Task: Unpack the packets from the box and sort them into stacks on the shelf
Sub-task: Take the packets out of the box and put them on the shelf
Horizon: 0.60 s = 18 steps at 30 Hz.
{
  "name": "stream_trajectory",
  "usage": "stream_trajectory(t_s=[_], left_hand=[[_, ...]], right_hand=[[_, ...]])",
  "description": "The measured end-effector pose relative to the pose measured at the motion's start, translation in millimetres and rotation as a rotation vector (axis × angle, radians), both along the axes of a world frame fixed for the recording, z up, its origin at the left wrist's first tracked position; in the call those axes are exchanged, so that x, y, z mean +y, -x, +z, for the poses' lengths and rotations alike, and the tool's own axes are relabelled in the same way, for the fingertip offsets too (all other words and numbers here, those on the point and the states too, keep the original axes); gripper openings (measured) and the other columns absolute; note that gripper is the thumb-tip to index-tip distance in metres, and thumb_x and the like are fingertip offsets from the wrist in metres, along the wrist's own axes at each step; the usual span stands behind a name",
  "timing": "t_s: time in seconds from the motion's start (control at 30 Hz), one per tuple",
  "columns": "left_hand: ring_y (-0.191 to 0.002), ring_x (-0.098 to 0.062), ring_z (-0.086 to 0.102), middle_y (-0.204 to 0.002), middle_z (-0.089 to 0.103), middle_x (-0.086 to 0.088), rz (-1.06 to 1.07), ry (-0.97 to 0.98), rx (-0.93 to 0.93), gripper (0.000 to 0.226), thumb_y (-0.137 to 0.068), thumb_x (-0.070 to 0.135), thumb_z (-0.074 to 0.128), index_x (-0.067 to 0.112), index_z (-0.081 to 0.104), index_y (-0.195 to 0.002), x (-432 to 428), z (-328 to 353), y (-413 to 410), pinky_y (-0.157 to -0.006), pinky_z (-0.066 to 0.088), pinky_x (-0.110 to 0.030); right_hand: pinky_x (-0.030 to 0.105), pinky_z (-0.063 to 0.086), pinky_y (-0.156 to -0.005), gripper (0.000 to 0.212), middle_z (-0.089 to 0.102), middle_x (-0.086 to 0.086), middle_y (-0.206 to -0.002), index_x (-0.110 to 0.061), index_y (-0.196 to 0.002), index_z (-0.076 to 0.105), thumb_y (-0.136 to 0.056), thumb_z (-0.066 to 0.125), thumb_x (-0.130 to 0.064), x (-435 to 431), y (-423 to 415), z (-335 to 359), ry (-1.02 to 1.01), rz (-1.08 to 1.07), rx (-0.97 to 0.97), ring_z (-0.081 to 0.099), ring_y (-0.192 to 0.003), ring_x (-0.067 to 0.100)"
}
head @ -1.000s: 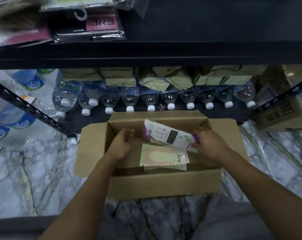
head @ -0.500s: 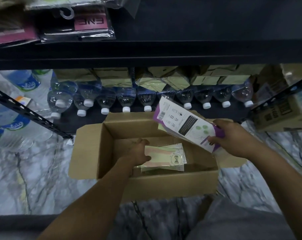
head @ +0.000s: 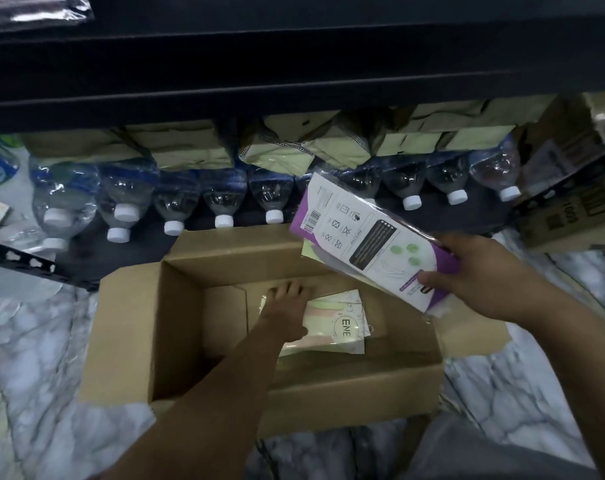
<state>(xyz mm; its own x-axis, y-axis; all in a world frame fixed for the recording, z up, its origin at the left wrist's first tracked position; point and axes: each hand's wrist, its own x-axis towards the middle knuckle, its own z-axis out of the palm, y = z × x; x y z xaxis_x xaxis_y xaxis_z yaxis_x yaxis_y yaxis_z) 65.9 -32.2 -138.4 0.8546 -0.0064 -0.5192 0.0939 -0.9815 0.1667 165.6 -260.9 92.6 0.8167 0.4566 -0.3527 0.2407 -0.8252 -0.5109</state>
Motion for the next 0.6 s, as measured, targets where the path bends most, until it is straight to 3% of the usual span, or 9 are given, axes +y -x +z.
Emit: stream_trajectory(t_s=[0.13, 0.23, 0.27, 0.33, 0.4, 0.47, 0.6], left_hand=[[-0.135, -0.031, 0.029, -0.149, 0.031, -0.007, 0.011, 0.085, 0.085, 0.084, -0.069, 0.033, 0.08, 0.017, 0.038, -0.14, 4, 7, 0, -0.11, 0.027, -0.044], [-0.111, -0.03, 0.054, -0.127, 0.054, -0.009, 0.168, 0.315, 0.171, 0.068, -0.066, 0.02, 0.083, 0.016, 0.041, -0.12, 8, 16, 1, -0.087, 0.047, -0.037], [-0.096, -0.029, 0.058, -0.117, 0.057, -0.01, 0.201, 0.389, 0.186, 0.06, -0.068, 0.015, 0.081, 0.017, 0.04, -0.112, 9, 21, 4, -0.074, 0.05, -0.034], [-0.081, -0.025, 0.056, -0.106, 0.054, -0.007, 0.237, 0.504, 0.179, 0.048, -0.073, 0.007, 0.076, 0.022, 0.039, -0.1, 12, 33, 11, -0.059, 0.048, -0.033], [-0.087, -0.025, 0.057, -0.106, 0.052, -0.001, 0.272, 0.556, 0.13, 0.04, -0.076, 0.003, 0.072, 0.022, 0.045, -0.099, 17, 47, 22, -0.065, 0.051, -0.037], [-0.094, -0.024, 0.06, -0.104, 0.053, 0.002, 0.327, 0.569, 0.052, 0.035, -0.077, 0.003, 0.071, 0.018, 0.053, -0.103, 22, 61, 33, -0.074, 0.053, -0.035], [-0.086, -0.014, 0.056, -0.094, 0.058, 0.006, 0.477, 0.634, -0.094, 0.031, -0.077, 0.007, 0.073, 0.019, 0.058, -0.101, 40, 99, 58, -0.069, 0.046, -0.025]], right_hand=[[0.039, 0.049, -0.083, 0.029, 0.071, 0.003, -0.1, -0.013, -0.106, 0.067, -0.079, 0.075, -0.016, 2, 1, 1, -0.012, -0.012, 0.024, 0.063, -0.092, 0.019], [0.02, 0.045, -0.071, 0.025, 0.066, -0.001, -0.096, -0.012, -0.102, 0.066, -0.079, 0.075, -0.016, 6, 5, 1, -0.019, 0.019, 0.018, 0.059, -0.086, 0.014], [0.011, 0.039, -0.065, 0.022, 0.063, -0.005, -0.093, -0.015, -0.1, 0.065, -0.08, 0.074, -0.016, 6, 7, 2, -0.019, 0.024, 0.018, 0.056, -0.082, 0.01], [0.005, 0.037, -0.06, 0.021, 0.059, -0.012, -0.086, -0.025, -0.093, 0.061, -0.08, 0.074, -0.016, 9, 12, 7, -0.026, 0.022, 0.034, 0.053, -0.076, 0.0], [0.011, 0.042, -0.064, 0.022, 0.061, -0.014, -0.085, -0.028, -0.088, 0.058, -0.08, 0.074, -0.015, 12, 15, 16, -0.036, 0.023, 0.064, 0.056, -0.077, -0.001], [0.028, 0.047, -0.071, 0.022, 0.062, -0.012, -0.086, -0.031, -0.082, 0.057, -0.08, 0.075, -0.017, 16, 19, 26, -0.026, 0.029, 0.06, 0.06, -0.082, 0.01], [0.019, 0.038, -0.06, 0.027, 0.061, -0.014, -0.086, -0.037, -0.079, 0.054, -0.079, 0.075, -0.02, 19, 27, 53, -0.069, 0.044, 0.003, 0.056, -0.078, 0.0]])
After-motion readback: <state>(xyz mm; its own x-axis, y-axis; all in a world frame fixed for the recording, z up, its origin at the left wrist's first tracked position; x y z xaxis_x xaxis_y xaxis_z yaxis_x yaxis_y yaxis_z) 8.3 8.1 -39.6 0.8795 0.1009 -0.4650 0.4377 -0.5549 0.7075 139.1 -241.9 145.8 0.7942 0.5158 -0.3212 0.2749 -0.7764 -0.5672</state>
